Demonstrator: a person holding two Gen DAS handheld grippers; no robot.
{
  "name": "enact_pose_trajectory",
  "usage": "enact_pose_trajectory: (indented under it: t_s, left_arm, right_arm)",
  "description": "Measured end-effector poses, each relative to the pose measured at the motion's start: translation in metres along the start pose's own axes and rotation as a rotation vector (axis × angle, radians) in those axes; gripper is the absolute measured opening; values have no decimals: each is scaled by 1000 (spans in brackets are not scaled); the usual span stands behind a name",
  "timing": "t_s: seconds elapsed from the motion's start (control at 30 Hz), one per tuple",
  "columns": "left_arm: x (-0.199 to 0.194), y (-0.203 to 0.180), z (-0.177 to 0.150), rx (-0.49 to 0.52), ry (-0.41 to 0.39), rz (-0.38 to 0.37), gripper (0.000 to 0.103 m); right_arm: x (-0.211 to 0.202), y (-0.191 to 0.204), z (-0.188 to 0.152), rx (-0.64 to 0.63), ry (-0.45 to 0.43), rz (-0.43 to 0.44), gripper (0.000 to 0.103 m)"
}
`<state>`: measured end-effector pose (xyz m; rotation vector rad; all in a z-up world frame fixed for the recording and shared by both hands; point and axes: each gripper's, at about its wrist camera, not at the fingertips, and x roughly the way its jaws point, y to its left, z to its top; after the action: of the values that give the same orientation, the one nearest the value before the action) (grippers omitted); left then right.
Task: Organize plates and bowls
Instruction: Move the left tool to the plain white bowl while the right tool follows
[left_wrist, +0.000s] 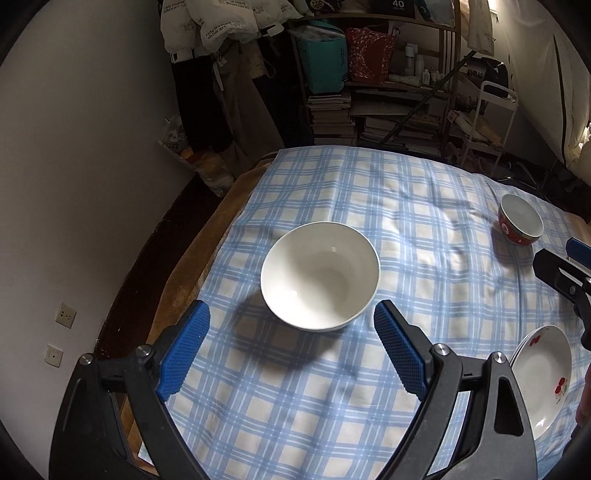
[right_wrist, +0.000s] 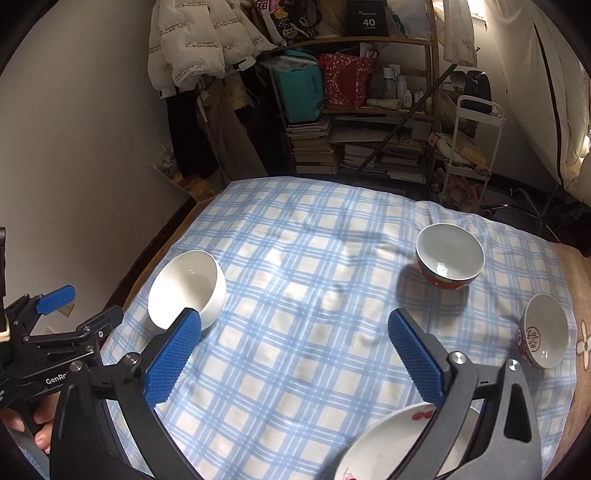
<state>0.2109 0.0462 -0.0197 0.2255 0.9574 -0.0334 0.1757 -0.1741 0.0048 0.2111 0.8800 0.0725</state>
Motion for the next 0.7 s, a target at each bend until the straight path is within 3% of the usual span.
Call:
enact_pose_trajectory:
  t_s: [0.37,0.5,0.7]
  left_arm:
    - [48,40,14,-78,35,-5,89]
    - [79,53,12,-124,86,-10,89]
    - [122,54,9,-135,162,-13,89]
  right_arm:
    - [54,38,18,-82,38,9,103]
    - [80,51,20,-99,69,23,103]
    - [125,62,16,-101,138,47,93]
